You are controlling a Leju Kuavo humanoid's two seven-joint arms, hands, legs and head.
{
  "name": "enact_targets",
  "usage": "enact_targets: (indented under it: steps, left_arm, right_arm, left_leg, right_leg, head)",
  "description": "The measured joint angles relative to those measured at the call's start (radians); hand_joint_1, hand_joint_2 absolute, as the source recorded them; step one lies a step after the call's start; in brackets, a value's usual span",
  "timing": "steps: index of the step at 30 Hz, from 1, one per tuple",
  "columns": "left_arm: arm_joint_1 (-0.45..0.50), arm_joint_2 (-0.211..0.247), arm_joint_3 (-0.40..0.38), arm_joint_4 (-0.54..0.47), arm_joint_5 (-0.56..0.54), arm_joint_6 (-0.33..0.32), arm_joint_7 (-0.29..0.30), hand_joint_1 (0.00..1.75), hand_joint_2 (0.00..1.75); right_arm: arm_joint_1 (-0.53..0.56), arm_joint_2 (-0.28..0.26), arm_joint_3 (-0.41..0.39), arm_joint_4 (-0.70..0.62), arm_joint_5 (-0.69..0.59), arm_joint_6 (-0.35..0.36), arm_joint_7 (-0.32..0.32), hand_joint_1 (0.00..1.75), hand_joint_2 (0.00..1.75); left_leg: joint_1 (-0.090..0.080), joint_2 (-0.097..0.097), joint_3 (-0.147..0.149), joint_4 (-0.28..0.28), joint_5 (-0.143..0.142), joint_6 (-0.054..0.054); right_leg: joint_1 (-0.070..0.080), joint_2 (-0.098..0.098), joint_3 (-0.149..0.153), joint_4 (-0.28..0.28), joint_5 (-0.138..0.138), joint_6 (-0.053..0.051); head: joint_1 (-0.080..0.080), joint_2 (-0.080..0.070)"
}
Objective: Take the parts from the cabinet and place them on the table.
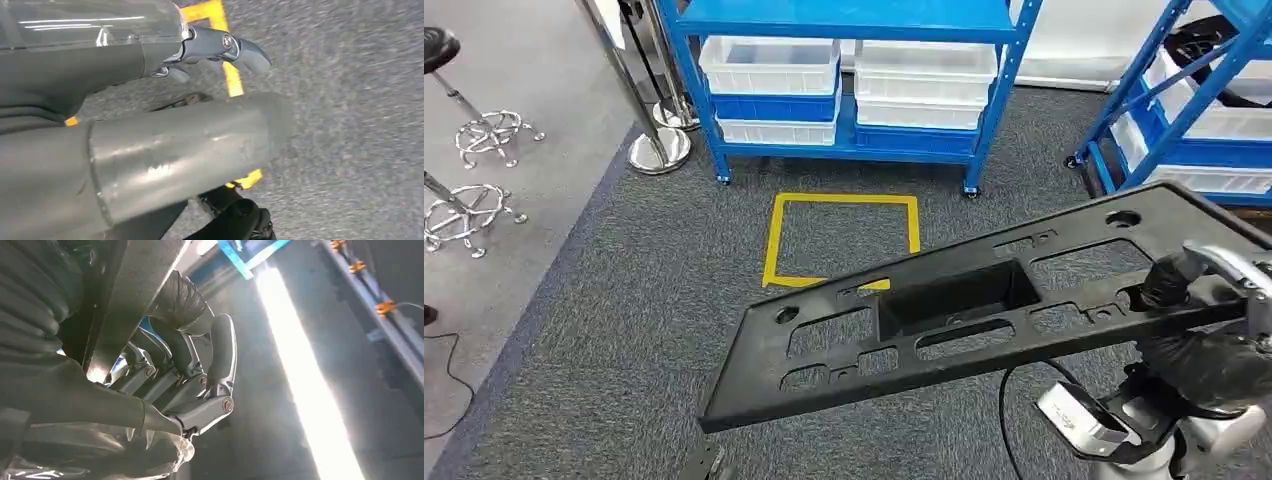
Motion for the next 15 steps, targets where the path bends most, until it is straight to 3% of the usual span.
enact_targets:
  steps: [1, 2, 3, 4, 5, 7, 9, 10, 11, 13, 14, 15]
  left_arm:
    - [0.000, 0.000, 0.000, 0.000, 0.002, 0.000, 0.000, 0.00, 0.00]
    - [0.000, 0.000, -0.001, 0.000, 0.004, 0.001, -0.002, 0.00, 0.00]
    - [0.001, 0.000, -0.002, 0.000, 0.006, 0.002, -0.003, 0.00, 0.00]
    - [0.002, 0.000, -0.002, 0.000, 0.010, 0.002, -0.003, 0.00, 0.00]
    - [0.002, 0.000, -0.003, 0.000, 0.012, 0.003, -0.006, 0.00, 0.00]
    - [0.003, 0.001, -0.003, 0.000, 0.014, 0.004, -0.009, 0.00, 0.00]
    - [0.006, 0.002, -0.003, 0.000, 0.016, 0.005, -0.009, 0.00, 0.00]
    - [0.008, 0.002, -0.003, 0.000, 0.019, 0.005, -0.009, 0.00, 0.00]
    - [0.008, 0.002, -0.004, 0.000, 0.019, 0.005, -0.009, 0.00, 0.00]
    - [0.008, 0.002, -0.007, 0.000, 0.019, 0.005, -0.010, 0.00, 0.00]
    - [0.008, 0.002, -0.007, 0.000, 0.019, 0.005, -0.010, 0.00, 0.00]
    - [0.009, 0.001, -0.008, 0.000, 0.020, 0.005, -0.011, 0.00, 0.00]
  right_arm:
    - [0.000, -0.001, 0.000, 0.001, -0.004, 0.000, 0.014, 1.75, 1.75]
    - [0.000, -0.007, 0.001, 0.003, -0.013, 0.000, 0.034, 1.75, 1.75]
    - [0.001, -0.018, 0.006, 0.005, -0.022, 0.000, 0.059, 1.75, 1.75]
    - [0.001, -0.032, 0.014, 0.005, -0.029, 0.000, 0.083, 1.75, 1.75]
    - [0.003, -0.044, 0.025, 0.005, -0.037, 0.000, 0.106, 1.75, 1.75]
    - [0.008, -0.059, 0.034, 0.006, -0.042, 0.000, 0.122, 1.75, 1.75]
    - [0.012, -0.068, 0.040, 0.009, -0.048, 0.000, 0.127, 1.75, 1.75]
    - [0.014, -0.077, 0.047, 0.009, -0.052, 0.001, 0.127, 1.75, 1.75]
    - [0.014, -0.087, 0.056, 0.010, -0.055, 0.001, 0.127, 1.75, 1.75]
    - [0.017, -0.102, 0.064, 0.010, -0.055, 0.001, 0.127, 1.75, 1.75]
    - [0.020, -0.110, 0.066, 0.010, -0.055, 0.001, 0.127, 1.75, 1.75]
    - [0.023, -0.117, 0.069, 0.010, -0.055, 0.001, 0.127, 1.75, 1.75]
  left_leg:
    - [0.000, 0.000, -0.025, 0.010, 0.010, -0.002]
    - [0.000, 0.000, -0.048, 0.021, 0.018, -0.005]
    - [0.000, -0.001, -0.066, 0.036, 0.024, -0.008]
    - [-0.003, -0.002, -0.082, 0.050, 0.026, -0.014]
    - [-0.005, -0.003, -0.090, 0.066, 0.029, -0.016]
    - [-0.004, -0.003, -0.097, 0.068, 0.049, -0.027]
    - [0.002, -0.006, -0.107, 0.073, 0.047, -0.037]
    - [0.005, -0.009, -0.118, 0.094, 0.008, -0.046]
    - [0.007, -0.009, -0.136, 0.152, -0.061, -0.054]
    - [0.014, -0.009, -0.169, 0.292, -0.160, -0.062]
    - [0.014, -0.009, -0.175, 0.346, -0.171, -0.062]
    - [0.014, -0.009, -0.167, 0.368, -0.152, -0.059]
  right_leg:
    - [-0.001, 0.000, 0.031, -0.020, 0.045, 0.000]
    - [-0.002, -0.001, 0.079, -0.068, 0.071, 0.000]
    - [-0.003, -0.002, 0.144, -0.144, 0.067, -0.001]
    - [-0.001, -0.003, 0.219, -0.232, 0.026, -0.004]
    - [0.003, -0.001, 0.256, -0.309, -0.016, -0.008]
    - [0.007, 0.000, 0.242, -0.301, -0.008, -0.016]
    - [0.002, -0.007, 0.226, -0.304, 0.010, -0.035]
    - [0.003, -0.007, 0.217, -0.303, 0.019, -0.040]
    - [0.002, -0.007, 0.202, -0.303, 0.030, -0.047]
    - [0.005, -0.007, 0.173, -0.303, 0.053, -0.048]
    - [0.006, -0.007, 0.158, -0.301, 0.063, -0.047]
    - [0.007, -0.008, 0.145, -0.299, 0.074, -0.045]
  head:
    - [0.000, 0.000]
    - [0.000, 0.000]
    - [0.000, 0.000]
    - [0.000, 0.000]
    - [-0.002, 0.000]
    - [0.000, 0.000]
    - [0.000, 0.000]
    - [-0.001, 0.000]
    - [0.000, 0.000]
    - [0.000, 0.000]
    - [0.000, 0.000]
    - [0.000, 0.000]
